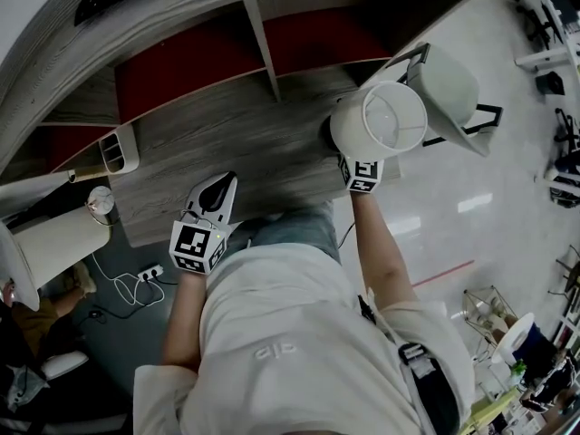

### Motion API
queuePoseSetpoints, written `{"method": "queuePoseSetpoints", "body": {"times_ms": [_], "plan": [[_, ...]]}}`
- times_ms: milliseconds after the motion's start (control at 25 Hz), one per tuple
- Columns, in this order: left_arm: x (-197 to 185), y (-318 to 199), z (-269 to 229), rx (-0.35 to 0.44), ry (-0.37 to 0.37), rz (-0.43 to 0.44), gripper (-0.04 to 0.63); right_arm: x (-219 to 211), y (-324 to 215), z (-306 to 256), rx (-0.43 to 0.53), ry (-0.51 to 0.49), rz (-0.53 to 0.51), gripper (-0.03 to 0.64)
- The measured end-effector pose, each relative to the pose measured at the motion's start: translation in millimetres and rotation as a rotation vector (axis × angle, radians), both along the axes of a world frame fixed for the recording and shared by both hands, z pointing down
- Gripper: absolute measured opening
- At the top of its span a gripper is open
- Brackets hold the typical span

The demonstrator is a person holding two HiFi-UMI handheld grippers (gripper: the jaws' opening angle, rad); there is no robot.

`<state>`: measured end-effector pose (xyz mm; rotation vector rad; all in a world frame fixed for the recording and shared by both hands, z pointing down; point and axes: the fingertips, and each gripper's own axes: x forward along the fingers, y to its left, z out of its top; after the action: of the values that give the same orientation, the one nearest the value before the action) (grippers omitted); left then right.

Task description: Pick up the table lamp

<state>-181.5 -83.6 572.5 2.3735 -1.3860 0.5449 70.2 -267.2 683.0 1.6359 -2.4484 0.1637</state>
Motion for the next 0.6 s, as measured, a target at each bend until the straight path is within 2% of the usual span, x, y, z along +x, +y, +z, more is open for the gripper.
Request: {"method": "queuePoseSetpoints", "body": {"times_ms": [600], "plan": [[-4.5,9.7,-4.6,0.017,-0.013,-0.005,0.015,1.6,-1.2,-4.8,0.030,0.005,0.004,0.150]]}}
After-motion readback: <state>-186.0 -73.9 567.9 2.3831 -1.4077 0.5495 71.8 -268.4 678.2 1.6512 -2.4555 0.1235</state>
